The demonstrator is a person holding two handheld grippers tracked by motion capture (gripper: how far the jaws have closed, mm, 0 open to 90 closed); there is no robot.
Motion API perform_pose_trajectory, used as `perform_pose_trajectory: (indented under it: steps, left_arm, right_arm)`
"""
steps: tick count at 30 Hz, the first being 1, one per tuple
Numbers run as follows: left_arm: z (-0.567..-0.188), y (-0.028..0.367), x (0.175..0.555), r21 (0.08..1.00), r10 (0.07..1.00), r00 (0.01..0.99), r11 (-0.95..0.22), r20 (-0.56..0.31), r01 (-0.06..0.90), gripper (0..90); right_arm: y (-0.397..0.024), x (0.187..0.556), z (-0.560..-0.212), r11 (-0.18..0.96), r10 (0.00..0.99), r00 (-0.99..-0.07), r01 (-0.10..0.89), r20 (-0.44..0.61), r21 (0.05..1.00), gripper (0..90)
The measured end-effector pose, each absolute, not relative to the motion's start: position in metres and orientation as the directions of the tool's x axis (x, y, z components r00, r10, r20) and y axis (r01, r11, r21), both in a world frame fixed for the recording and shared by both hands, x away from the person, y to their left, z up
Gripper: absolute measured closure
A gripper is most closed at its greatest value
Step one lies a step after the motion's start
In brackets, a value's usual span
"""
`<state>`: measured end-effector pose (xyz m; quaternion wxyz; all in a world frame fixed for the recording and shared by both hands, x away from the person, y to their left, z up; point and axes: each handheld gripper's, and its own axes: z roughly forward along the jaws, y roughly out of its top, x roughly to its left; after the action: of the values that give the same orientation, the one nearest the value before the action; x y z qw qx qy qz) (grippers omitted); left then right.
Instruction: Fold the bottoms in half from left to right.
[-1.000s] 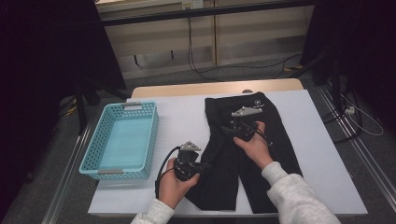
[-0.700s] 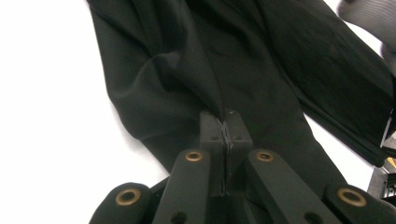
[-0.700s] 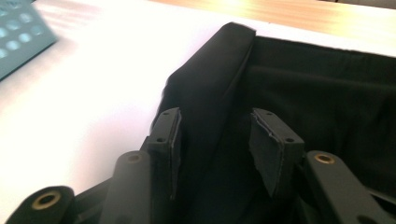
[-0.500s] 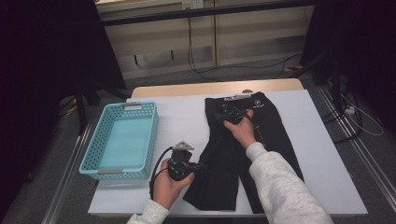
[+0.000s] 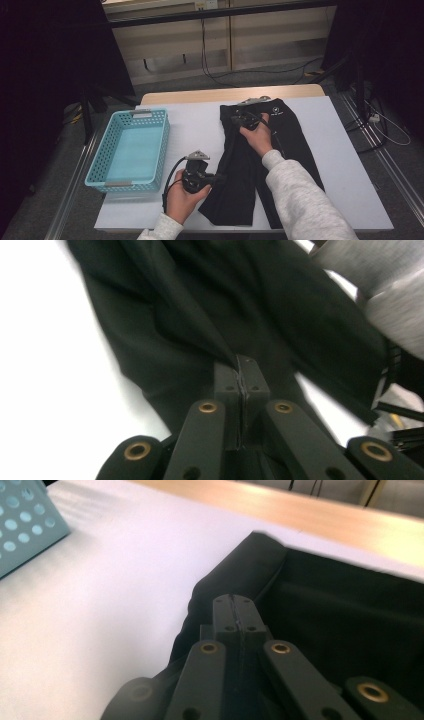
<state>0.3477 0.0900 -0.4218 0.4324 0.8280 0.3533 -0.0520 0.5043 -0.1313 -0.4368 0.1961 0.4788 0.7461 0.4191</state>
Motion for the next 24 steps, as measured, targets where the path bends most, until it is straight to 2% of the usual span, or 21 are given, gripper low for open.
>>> perform_pose_trajectory:
  steps: [5, 8, 10, 11, 12, 13, 14, 15, 17, 19, 20, 21, 24]
  left_arm:
    - [-0.398, 0.057, 0.348, 0.711, 0.437, 0.79, -0.375, -0.431, 0.595, 89.5]
    - [-0.385, 0.036, 0.346, 0.733, 0.388, 0.818, -0.383, -0.425, 0.563, 89.4]
    - [-0.369, 0.003, 0.346, 0.773, 0.32, 0.862, -0.393, -0.393, 0.498, 88.9]
    - [-0.367, -0.004, 0.347, 0.789, 0.319, 0.873, -0.389, -0.368, 0.475, 85.8]
    - [-0.367, -0.004, 0.347, 0.789, 0.319, 0.873, -0.389, -0.368, 0.475, 73.8]
    - [-0.365, -0.014, 0.351, 0.804, 0.343, 0.879, -0.384, -0.332, 0.454, 59.8]
    - [-0.365, -0.014, 0.351, 0.804, 0.343, 0.879, -0.384, -0.332, 0.454, 58.3]
    - [-0.369, -0.014, 0.356, 0.801, 0.366, 0.875, -0.391, -0.316, 0.453, 52.2]
    - [-0.38, -0.006, 0.363, 0.799, 0.405, 0.867, -0.395, -0.291, 0.453, 37.6]
    - [-0.391, 0.004, 0.37, 0.79, 0.437, 0.861, -0.418, -0.259, 0.449, 33.4]
    - [-0.391, 0.004, 0.37, 0.79, 0.437, 0.861, -0.418, -0.259, 0.449, 30.6]
    - [-0.399, 0.014, 0.374, 0.785, 0.463, 0.855, -0.429, -0.234, 0.447, 28.4]
    - [-0.406, 0.026, 0.379, 0.778, 0.49, 0.846, -0.44, -0.211, 0.449, 24.5]
  right_arm:
    - [-0.167, 0.499, -0.408, 0.187, 0.899, -0.432, 0.527, 0.072, 0.829, 90.0]
    - [-0.188, 0.495, -0.394, 0.182, 0.91, -0.411, 0.516, 0.055, 0.837, 90.0]
    - [-0.222, 0.488, -0.374, 0.186, 0.933, -0.361, 0.496, 0.006, 0.848, 90.0]
    - [-0.24, 0.485, -0.366, 0.178, 0.944, -0.33, 0.484, -0.009, 0.857, 90.0]
    - [-0.24, 0.485, -0.366, 0.178, 0.944, -0.33, 0.484, -0.009, 0.857, 90.0]
    - [-0.264, 0.479, -0.361, 0.158, 0.961, -0.276, 0.504, -0.015, 0.849, 79.0]
    - [-0.271, 0.477, -0.361, 0.158, 0.97, -0.239, 0.507, -0.038, 0.847, 69.0]
    - [-0.28, 0.473, -0.363, 0.151, 0.976, -0.211, 0.515, -0.046, 0.844, 56.8]
    - [-0.286, 0.464, -0.368, 0.15, 0.974, -0.224, 0.534, -0.032, 0.832, 61.2]
    - [-0.283, 0.454, -0.374, 0.187, 0.967, -0.25, 0.536, -0.056, 0.823, 53.5]
    - [-0.283, 0.454, -0.374, 0.187, 0.967, -0.25, 0.536, -0.056, 0.823, 53.5]
    - [-0.278, 0.44, -0.382, 0.204, 0.953, -0.3, 0.541, -0.039, 0.816, 50.5]
    - [-0.275, 0.429, -0.389, 0.213, 0.945, -0.325, 0.547, -0.029, 0.809, 45.5]
